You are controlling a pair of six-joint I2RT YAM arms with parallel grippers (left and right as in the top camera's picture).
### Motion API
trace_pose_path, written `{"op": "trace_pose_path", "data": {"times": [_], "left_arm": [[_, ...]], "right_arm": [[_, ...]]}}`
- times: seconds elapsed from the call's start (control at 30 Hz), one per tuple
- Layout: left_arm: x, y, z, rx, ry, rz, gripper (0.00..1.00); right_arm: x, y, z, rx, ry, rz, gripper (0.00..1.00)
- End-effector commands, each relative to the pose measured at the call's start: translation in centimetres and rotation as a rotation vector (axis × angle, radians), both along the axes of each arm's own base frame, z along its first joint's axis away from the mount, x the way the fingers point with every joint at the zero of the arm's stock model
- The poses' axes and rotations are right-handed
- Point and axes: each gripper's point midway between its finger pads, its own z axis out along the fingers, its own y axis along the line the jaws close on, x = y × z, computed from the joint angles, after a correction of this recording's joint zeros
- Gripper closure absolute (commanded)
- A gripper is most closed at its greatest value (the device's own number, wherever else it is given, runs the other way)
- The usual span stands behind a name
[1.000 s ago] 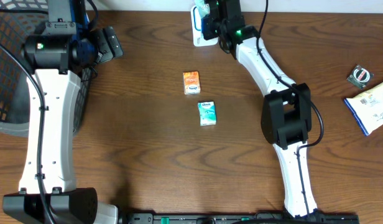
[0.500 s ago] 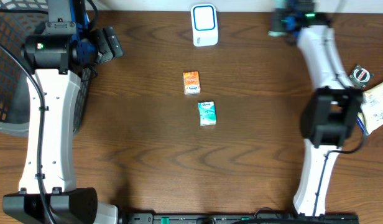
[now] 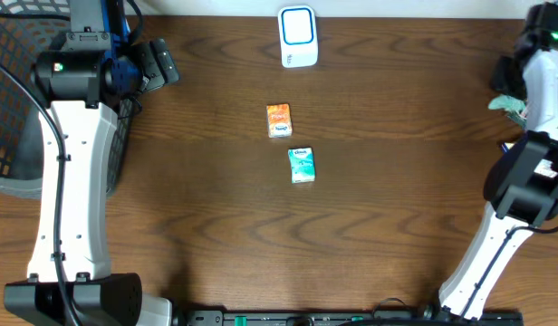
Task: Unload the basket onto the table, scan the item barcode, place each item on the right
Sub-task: 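Carry the mint-green pack right and release it at the right edge, then reach the right gripper to the orange Kleenex pack and grasp it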
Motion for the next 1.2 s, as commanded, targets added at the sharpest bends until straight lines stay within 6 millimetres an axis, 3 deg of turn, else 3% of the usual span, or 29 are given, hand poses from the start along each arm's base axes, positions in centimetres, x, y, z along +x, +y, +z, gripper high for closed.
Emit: {"op": "trace_pose_path", "data": {"times": [0.0, 0.07, 0.1, 0.37, 0.5, 0.6, 0.7, 0.8, 0.97, 1.17], "left_arm": [[0.0, 0.2, 0.1, 0.013, 0.000, 0.010, 0.02], [0.0, 0.2, 0.1, 0.013, 0.000, 0.010, 0.02], [0.0, 0.2, 0.1, 0.013, 0.000, 0.010, 0.02], [0.0, 0.2, 0.1, 0.013, 0.000, 0.010, 0.02], [0.0, 0.2, 0.1, 0.013, 0.000, 0.010, 0.02], [0.0, 0.2, 0.1, 0.013, 0.000, 0.010, 0.02], [0.0, 0.2, 0.1, 0.013, 0.000, 0.010, 0.02], [0.0, 0.2, 0.1, 0.013, 0.000, 0.010, 0.02], [0.0, 0.2, 0.1, 0.013, 0.000, 0.010, 0.02], [0.0, 0.2, 0.1, 0.013, 0.000, 0.010, 0.02]], "right_arm": [[-1.5, -1.2, 0.2, 0.012, -0.006, -0.074, 0.58], [-1.6, -1.2, -0.4, 0.044, -0.008, -0.073, 0.35], [-1.5, -0.9, -0.8, 0.063, -0.012, -0.067, 0.32], [0.2, 3.5, -1.8, 0.241, -0.060, 0.070, 0.28], [0.8, 4.1, 0.1, 0.239, -0.113, 0.040, 0.26], [1.1, 4.6, 2.8, 0.241, -0.173, 0.029, 0.26], [1.7, 6.4, 5.7, 0.301, -0.250, 0.080, 0.24], [2.7, 9.6, 8.3, 0.437, -0.342, 0.171, 0.26], [3.3, 17.6, 10.8, 0.791, -0.417, 0.363, 0.38], [2.6, 24.1, 9.3, 0.835, -0.325, 0.476, 0.40]]}}
